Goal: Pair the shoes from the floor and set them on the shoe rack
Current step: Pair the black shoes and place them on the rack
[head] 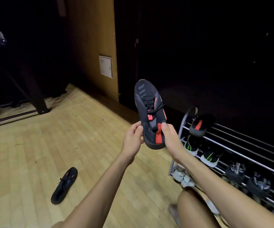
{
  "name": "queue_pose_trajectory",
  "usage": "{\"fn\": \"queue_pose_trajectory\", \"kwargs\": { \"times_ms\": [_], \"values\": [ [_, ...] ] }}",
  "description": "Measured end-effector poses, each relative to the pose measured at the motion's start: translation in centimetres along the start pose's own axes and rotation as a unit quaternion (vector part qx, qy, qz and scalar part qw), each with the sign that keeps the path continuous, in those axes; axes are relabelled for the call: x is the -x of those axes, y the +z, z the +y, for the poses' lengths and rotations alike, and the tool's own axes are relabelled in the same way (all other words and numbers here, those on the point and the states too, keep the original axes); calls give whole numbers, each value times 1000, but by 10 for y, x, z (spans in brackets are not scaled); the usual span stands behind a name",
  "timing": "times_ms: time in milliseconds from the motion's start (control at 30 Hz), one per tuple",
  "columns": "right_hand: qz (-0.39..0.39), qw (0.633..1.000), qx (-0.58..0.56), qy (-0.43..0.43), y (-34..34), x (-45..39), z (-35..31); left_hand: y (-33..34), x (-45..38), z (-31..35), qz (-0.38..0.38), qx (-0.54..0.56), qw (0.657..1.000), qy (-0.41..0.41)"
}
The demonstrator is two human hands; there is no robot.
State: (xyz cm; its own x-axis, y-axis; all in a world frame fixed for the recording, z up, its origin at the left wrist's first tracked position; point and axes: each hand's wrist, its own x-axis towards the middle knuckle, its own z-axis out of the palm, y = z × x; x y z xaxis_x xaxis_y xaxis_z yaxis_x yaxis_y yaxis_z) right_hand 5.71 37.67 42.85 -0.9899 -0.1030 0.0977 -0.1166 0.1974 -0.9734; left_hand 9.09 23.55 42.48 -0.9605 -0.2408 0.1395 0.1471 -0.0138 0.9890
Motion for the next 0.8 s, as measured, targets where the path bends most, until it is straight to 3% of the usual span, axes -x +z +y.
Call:
{"fn": "queue_pose_trajectory", "kwargs": {
  "times_ms": [300,467,800],
  "values": [
    [117,990,-56,51,-97,-38,51,115,-17,4,-121,-10,993,0],
    [192,976,-88,56,-142,-60,78,179,-42,-10,-145,-39,987,-47],
    [262,959,-88,68,-213,-109,147,280,-90,-92,-221,-46,967,-116]
  ]
}}
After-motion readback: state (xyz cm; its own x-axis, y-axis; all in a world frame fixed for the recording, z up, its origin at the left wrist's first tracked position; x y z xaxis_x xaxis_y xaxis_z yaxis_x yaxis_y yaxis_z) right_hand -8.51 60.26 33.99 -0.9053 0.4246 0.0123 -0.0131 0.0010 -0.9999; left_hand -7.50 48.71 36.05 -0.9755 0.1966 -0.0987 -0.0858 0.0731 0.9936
